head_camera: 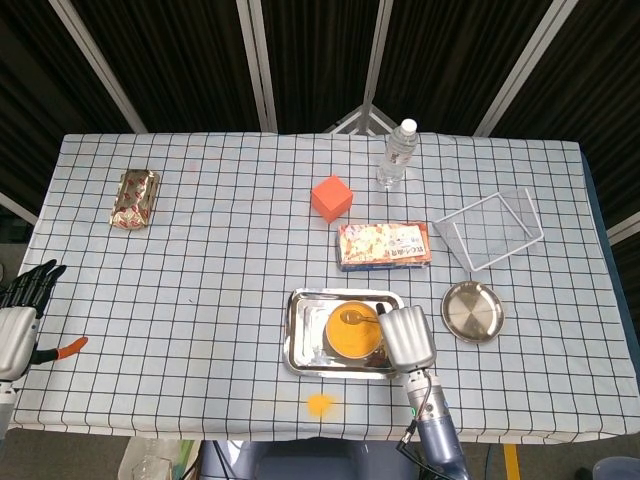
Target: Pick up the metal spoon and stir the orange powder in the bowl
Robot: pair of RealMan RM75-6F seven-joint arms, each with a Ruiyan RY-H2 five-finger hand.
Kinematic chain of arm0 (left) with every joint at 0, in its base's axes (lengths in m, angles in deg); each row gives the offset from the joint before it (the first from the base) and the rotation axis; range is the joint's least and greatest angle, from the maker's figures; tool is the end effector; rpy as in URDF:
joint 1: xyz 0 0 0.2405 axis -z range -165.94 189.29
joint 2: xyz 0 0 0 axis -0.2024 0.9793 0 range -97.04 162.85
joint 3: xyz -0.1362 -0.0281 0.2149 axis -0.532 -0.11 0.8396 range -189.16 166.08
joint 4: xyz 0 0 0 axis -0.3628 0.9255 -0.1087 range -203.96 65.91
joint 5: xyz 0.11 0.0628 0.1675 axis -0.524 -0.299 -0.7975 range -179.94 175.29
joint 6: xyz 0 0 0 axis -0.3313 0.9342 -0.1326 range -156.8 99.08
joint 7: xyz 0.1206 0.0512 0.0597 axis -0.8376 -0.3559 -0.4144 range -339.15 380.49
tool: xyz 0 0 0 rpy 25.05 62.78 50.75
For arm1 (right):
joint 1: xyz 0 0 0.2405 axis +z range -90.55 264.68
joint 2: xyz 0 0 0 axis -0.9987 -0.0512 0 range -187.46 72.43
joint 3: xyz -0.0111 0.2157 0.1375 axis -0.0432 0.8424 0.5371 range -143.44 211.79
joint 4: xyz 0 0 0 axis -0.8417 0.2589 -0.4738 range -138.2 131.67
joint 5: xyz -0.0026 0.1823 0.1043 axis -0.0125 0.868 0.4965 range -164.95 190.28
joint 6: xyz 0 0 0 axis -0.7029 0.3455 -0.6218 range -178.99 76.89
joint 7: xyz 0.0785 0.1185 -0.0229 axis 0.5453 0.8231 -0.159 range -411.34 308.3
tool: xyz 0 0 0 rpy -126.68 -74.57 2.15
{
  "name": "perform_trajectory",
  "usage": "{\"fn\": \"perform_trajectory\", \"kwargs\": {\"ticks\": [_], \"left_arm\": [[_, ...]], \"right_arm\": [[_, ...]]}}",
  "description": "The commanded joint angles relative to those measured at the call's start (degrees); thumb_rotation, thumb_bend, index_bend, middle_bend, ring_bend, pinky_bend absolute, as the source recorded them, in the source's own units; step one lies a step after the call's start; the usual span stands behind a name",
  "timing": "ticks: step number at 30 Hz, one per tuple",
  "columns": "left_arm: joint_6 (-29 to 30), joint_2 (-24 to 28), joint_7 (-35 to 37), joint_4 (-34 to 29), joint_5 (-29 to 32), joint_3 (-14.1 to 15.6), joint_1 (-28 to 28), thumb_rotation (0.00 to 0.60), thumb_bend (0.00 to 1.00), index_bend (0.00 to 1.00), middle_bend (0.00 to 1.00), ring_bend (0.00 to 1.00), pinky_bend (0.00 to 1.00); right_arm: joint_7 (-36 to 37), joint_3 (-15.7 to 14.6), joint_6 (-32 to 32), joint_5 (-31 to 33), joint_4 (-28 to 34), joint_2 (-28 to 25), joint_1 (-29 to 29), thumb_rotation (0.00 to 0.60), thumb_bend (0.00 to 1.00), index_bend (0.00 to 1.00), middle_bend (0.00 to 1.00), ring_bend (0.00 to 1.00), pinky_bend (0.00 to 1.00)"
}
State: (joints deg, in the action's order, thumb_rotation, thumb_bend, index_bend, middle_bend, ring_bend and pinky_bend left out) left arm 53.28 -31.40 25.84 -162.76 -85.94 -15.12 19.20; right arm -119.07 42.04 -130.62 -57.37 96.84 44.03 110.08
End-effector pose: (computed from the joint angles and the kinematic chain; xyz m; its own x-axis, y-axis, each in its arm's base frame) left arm -0.3040 0.1974 0.1527 0.2804 0.0277 0.9595 0.9599 -0.0128 -0.2802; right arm -0.1314 -0.2349 -0.0280 0.7064 -0.0324 0.7071 -0.6974 -0.2029 0.6874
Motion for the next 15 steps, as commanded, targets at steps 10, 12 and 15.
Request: {"fn": "perform_trajectory", "kwargs": {"ticks": [10,12,15], "left_arm": [[-0.05,-0.02,-0.05,-0.04,0.06,0.01,0.02,0.6,0.0,0.0,0.0,0.0,0.0],[-0.06,-0.03,-0.09,-0.04,0.06,0.02,0.01,0.6,0.0,0.0,0.0,0.0,0.0],[-0.09,-0.04,-0.15,-0.03,0.12,0.0,0.03,0.6,0.0,0.0,0.0,0.0,0.0]], "right_arm": [[1.4,0.73,-0.49,2.26,-2.91,0.9,0.18,0.6,0.4,0.49,1.0,1.0,0.97],[1.66,0.84,-0.58,2.61,-3.14,0.86,0.17,0.6,0.4,0.49,1.0,1.0,0.97],[2.01,0.92,-0.66,3.0,-3.38,0.77,0.19,0.6,0.4,0.49,1.0,1.0,0.97]]}}
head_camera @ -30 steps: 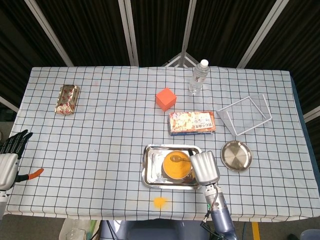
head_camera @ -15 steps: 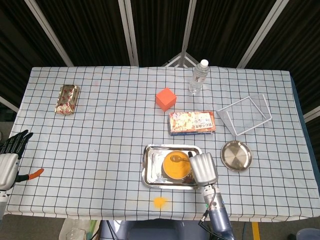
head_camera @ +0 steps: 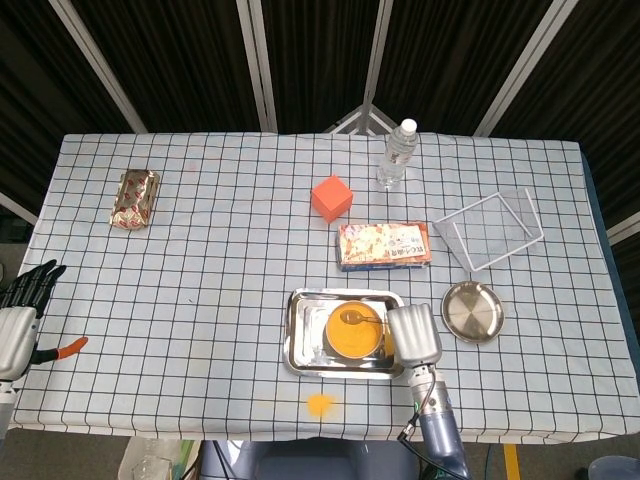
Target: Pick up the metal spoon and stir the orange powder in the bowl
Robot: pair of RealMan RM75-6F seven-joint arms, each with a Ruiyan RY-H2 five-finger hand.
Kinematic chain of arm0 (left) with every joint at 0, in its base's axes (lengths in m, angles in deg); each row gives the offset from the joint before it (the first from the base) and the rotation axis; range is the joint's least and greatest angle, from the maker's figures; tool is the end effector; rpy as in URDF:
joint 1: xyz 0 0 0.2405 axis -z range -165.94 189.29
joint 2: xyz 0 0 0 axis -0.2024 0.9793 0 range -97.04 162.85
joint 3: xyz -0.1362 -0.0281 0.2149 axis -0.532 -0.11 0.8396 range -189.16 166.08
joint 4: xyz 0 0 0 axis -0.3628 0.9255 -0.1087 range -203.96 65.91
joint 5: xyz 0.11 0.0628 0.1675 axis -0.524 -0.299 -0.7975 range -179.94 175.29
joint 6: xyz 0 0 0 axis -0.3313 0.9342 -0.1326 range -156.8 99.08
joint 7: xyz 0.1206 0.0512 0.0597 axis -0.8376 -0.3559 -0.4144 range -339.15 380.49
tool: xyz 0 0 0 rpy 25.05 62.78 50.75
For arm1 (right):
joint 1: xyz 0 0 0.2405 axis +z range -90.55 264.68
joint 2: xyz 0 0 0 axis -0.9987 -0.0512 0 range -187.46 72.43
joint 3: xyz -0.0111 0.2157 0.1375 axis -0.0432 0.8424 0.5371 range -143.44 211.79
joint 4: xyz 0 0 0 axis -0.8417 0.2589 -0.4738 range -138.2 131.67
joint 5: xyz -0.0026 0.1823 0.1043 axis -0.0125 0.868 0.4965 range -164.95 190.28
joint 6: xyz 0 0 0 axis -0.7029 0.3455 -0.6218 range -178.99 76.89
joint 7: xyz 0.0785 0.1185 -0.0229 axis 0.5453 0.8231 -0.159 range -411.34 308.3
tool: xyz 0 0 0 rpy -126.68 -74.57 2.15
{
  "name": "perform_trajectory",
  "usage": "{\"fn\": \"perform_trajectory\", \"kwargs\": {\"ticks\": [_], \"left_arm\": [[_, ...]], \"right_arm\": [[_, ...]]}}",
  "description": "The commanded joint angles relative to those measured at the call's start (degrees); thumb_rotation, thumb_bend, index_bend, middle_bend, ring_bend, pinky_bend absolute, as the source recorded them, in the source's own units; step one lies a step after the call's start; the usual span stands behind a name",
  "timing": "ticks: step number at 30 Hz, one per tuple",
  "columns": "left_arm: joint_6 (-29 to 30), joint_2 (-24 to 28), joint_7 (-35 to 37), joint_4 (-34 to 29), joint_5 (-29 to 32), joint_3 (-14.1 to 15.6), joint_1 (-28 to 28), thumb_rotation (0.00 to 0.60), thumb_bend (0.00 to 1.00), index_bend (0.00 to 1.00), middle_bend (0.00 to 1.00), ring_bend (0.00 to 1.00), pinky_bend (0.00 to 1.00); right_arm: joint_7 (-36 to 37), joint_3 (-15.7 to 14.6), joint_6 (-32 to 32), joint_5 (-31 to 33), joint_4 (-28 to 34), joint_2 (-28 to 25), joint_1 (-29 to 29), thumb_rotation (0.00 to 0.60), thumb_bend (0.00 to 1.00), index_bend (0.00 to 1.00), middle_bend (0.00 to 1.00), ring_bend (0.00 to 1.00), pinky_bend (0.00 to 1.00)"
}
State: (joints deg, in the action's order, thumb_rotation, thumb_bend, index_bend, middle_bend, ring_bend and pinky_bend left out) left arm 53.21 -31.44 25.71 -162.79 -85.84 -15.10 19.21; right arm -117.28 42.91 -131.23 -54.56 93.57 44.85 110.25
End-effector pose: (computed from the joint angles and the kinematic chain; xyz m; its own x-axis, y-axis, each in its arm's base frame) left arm -0.3042 0.1973 0.1523 0.2813 0.0292 0.9592 0.9596 -0.0112 -0.2810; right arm -0.1459 -0.2427 -0.0318 0.7054 -0.0644 0.7059 -0.7064 -0.1470 0.6924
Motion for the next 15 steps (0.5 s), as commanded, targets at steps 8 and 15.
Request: {"fn": "perform_trajectory", "kwargs": {"ticks": [8,15], "left_arm": [[-0.09,0.0,-0.11,-0.08,0.09,-0.02,0.04,0.6,0.0,0.0,0.0,0.0,0.0],[-0.09,0.03,0.05,-0.07,0.07,0.0,0.02,0.6,0.0,0.0,0.0,0.0,0.0]], "right_arm": [[0.67,-0.12,-0.05,0.86,-0.02,0.17,0.24,0.6,0.4,0.49,1.0,1.0,0.97],[0.7,0.23,-0.54,1.37,-0.41,0.42,0.56,0.6,0.41,0.49,1.0,1.0,0.97]]}}
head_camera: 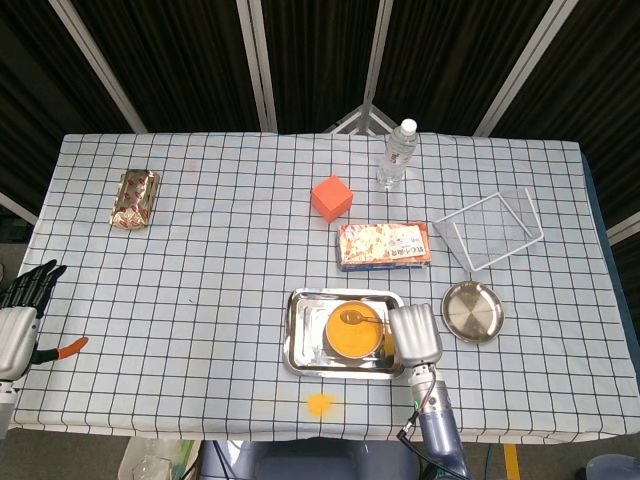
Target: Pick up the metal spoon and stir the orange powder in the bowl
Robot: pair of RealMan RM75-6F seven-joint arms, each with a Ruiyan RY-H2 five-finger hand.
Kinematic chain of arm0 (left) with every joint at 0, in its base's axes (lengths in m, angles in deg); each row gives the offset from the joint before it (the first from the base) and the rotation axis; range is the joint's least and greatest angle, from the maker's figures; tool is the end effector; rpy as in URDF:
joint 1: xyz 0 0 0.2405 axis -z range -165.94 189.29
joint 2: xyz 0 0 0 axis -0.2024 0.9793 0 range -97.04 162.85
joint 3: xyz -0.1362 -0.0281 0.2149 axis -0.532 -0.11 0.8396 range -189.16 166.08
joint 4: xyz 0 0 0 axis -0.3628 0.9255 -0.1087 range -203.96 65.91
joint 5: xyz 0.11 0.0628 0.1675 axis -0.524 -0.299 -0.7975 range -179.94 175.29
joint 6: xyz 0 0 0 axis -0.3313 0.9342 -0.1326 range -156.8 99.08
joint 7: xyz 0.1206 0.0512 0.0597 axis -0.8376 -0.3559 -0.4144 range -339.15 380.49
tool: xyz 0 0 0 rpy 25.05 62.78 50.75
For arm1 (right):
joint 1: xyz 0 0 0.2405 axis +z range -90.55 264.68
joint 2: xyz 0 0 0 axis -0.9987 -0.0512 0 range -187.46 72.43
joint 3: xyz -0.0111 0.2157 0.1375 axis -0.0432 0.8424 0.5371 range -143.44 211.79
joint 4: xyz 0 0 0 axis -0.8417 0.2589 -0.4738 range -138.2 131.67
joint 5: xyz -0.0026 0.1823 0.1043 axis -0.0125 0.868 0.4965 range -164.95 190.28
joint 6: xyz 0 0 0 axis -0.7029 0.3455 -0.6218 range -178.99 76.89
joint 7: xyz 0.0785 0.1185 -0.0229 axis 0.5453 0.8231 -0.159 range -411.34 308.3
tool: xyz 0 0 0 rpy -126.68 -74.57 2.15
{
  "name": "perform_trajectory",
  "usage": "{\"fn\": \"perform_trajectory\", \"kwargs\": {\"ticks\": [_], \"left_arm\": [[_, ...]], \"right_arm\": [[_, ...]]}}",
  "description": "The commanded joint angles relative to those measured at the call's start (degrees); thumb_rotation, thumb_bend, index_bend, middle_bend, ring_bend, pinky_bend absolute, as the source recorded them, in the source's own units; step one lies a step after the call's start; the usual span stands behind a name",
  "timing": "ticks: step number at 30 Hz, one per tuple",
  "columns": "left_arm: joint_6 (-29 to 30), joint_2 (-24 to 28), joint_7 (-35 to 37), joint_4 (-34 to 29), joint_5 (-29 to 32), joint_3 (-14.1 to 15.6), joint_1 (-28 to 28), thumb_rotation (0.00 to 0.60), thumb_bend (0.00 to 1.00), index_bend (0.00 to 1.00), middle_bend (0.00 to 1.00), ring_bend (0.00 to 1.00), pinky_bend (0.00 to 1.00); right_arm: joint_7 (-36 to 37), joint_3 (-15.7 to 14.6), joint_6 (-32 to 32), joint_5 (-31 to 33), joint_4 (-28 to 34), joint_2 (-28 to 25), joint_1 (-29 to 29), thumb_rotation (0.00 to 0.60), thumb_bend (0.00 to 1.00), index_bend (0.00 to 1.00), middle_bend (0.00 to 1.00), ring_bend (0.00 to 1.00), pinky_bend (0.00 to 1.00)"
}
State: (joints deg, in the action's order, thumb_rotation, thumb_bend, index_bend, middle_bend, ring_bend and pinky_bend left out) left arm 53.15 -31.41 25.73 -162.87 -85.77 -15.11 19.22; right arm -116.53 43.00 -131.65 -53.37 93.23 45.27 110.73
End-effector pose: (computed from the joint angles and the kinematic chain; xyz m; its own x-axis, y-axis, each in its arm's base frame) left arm -0.3041 0.1974 0.1523 0.2799 0.0300 0.9596 0.9600 -0.0102 -0.2797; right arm -0.1464 -0.2442 -0.0335 0.6936 -0.0767 0.7163 -0.7190 -0.1355 0.6817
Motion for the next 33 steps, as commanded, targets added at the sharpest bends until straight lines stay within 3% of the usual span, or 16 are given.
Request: {"fn": "perform_trajectory", "kwargs": {"ticks": [1,20,33], "left_arm": [[-0.04,0.01,0.05,0.01,-0.01,0.01,0.02,0.6,0.0,0.0,0.0,0.0,0.0],[-0.05,0.05,-0.04,-0.05,0.09,0.01,-0.01,0.6,0.0,0.0,0.0,0.0,0.0],[0.09,0.07,0.05,-0.09,0.02,0.0,-0.06,0.6,0.0,0.0,0.0,0.0,0.0]], "right_arm": [[-0.05,0.2,-0.17,0.28,-0.09,-0.02,0.14,0.6,0.42,0.49,1.0,1.0,0.97],[0.23,1.61,-0.67,2.42,-0.7,-0.35,1.22,0.6,0.46,0.49,1.0,1.0,0.97],[-0.62,-0.24,-2.27,0.13,2.06,-0.61,1.51,0.6,0.46,0.49,1.0,1.0,0.97]]}}
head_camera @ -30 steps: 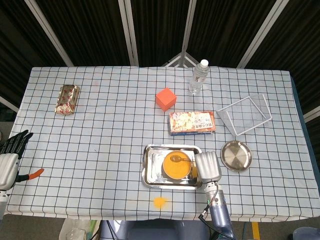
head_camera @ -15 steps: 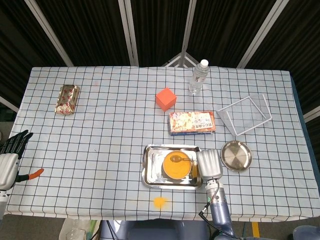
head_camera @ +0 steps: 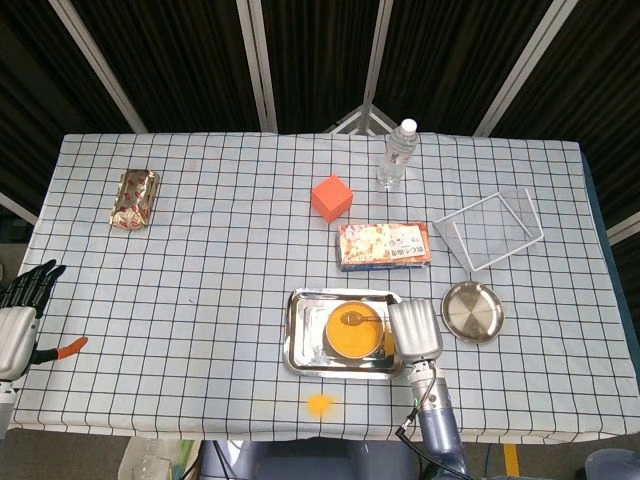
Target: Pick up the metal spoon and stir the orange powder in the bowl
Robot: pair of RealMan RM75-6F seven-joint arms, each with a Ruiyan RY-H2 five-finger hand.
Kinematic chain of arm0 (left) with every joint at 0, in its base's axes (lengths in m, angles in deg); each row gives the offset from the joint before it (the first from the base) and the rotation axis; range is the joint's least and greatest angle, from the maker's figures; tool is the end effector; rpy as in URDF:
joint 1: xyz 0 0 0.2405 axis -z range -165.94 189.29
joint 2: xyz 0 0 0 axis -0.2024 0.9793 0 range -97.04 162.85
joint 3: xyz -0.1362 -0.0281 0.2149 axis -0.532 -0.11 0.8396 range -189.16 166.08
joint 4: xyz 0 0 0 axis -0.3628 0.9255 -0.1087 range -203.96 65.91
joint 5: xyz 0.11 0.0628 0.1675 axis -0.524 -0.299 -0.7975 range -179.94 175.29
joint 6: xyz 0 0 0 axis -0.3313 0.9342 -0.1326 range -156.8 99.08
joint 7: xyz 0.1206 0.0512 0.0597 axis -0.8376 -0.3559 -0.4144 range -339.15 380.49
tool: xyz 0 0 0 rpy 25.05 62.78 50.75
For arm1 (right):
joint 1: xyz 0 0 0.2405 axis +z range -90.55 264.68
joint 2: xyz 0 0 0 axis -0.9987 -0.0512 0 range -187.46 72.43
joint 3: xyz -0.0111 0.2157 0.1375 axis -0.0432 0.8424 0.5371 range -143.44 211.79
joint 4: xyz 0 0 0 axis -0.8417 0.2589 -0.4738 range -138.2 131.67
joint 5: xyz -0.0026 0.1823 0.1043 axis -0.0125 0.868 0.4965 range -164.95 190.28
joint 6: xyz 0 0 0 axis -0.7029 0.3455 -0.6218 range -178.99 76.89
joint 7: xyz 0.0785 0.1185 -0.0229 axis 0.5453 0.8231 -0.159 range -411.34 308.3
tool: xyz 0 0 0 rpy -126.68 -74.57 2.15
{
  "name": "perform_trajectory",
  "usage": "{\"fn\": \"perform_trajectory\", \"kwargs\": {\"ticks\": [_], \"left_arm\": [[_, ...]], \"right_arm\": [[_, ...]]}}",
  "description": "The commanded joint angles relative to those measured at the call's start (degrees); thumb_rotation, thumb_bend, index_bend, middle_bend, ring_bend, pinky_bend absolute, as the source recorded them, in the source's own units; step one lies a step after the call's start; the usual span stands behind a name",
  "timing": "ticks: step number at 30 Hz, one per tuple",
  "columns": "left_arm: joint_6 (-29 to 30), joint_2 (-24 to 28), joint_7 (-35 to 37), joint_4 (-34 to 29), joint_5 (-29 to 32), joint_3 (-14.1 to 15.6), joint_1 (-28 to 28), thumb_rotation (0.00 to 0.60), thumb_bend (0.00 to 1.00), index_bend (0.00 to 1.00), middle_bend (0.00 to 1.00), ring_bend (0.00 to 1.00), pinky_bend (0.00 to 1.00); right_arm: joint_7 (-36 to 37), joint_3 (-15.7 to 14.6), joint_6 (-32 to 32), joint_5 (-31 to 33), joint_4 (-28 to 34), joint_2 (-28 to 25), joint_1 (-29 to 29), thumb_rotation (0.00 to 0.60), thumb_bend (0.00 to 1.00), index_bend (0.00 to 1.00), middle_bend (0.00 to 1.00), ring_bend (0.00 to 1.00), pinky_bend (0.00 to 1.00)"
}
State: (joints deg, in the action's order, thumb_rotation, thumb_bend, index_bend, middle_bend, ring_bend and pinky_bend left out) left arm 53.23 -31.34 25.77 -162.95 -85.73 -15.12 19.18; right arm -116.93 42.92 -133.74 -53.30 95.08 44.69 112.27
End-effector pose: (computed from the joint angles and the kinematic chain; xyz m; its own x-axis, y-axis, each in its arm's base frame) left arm -0.3040 0.1972 0.1528 0.2790 0.0286 0.9599 0.9603 -0.0090 -0.2788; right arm -0.1374 -0.2466 -0.0259 0.6854 -0.0463 0.7267 -0.7253 -0.1321 0.6757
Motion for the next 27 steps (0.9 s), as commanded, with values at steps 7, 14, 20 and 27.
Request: {"fn": "perform_trajectory", "kwargs": {"ticks": [7,14,20,27], "left_arm": [[-0.01,0.01,0.01,-0.01,-0.05,0.02,0.0,0.6,0.0,0.0,0.0,0.0,0.0],[-0.06,0.06,0.15,-0.02,0.02,0.0,0.01,0.6,0.0,0.0,0.0,0.0,0.0],[-0.02,0.08,0.24,-0.03,-0.05,-0.01,0.01,0.6,0.0,0.0,0.0,0.0,0.0],[-0.04,0.1,0.23,-0.05,-0.03,0.01,0.0,0.6,0.0,0.0,0.0,0.0,0.0]], "right_arm": [[-1.17,-0.43,-0.56,0.97,0.28,0.16,-0.08,0.6,0.46,0.58,1.0,1.0,0.97],[-0.85,-0.64,-0.27,1.44,-0.98,1.09,0.24,0.6,0.46,0.58,1.0,1.0,0.97],[-0.45,-0.86,-0.45,1.33,-1.82,1.64,0.4,0.6,0.46,0.55,1.0,1.0,0.97],[-0.07,-1.08,-0.7,0.86,-2.25,1.92,0.57,0.6,0.46,0.49,1.0,1.0,0.97]]}}
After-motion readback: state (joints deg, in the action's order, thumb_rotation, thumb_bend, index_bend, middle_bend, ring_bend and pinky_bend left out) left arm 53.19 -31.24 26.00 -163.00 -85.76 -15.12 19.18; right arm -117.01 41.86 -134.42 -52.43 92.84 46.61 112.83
